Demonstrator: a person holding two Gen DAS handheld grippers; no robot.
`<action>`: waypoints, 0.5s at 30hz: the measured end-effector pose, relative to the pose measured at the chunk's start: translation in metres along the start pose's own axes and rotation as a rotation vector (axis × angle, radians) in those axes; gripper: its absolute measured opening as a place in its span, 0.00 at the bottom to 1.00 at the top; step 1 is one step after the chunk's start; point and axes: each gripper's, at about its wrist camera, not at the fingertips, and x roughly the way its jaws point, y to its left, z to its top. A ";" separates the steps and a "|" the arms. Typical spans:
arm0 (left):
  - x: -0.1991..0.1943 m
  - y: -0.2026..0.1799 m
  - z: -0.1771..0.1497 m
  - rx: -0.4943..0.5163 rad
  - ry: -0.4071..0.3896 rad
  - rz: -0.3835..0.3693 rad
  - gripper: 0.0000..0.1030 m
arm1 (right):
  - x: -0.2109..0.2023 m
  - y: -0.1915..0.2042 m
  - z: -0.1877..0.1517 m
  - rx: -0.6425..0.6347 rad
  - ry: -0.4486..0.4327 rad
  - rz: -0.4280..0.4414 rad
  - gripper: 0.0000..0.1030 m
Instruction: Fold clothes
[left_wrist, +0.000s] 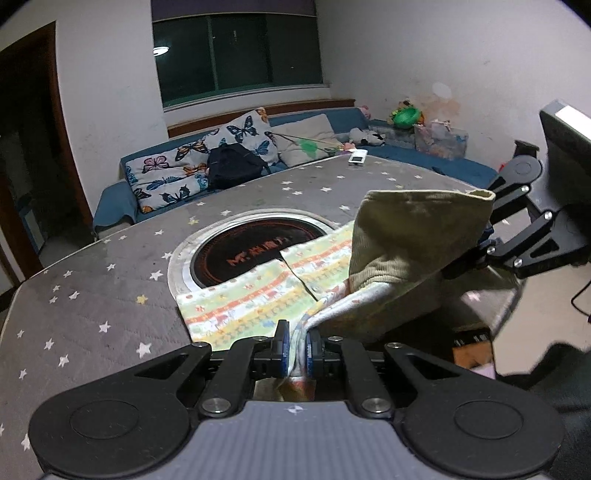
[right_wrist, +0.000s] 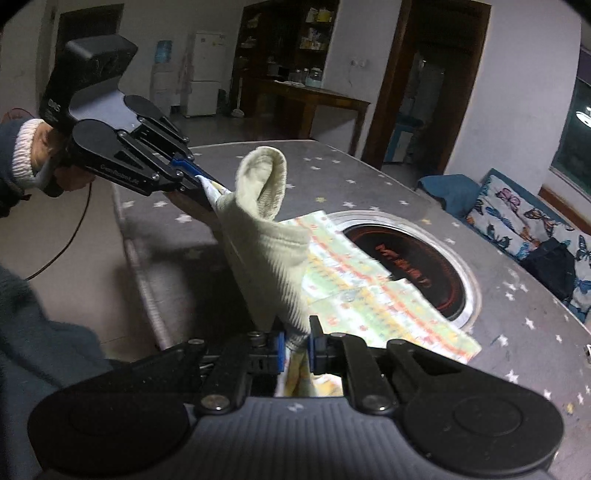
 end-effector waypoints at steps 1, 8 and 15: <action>0.007 0.005 0.005 -0.001 -0.003 0.005 0.09 | 0.004 -0.005 0.002 0.002 -0.001 -0.007 0.10; 0.061 0.037 0.037 0.000 -0.006 0.050 0.08 | 0.040 -0.061 0.031 0.016 0.004 -0.059 0.09; 0.128 0.081 0.055 -0.102 0.051 0.086 0.08 | 0.101 -0.116 0.051 0.025 0.060 -0.105 0.09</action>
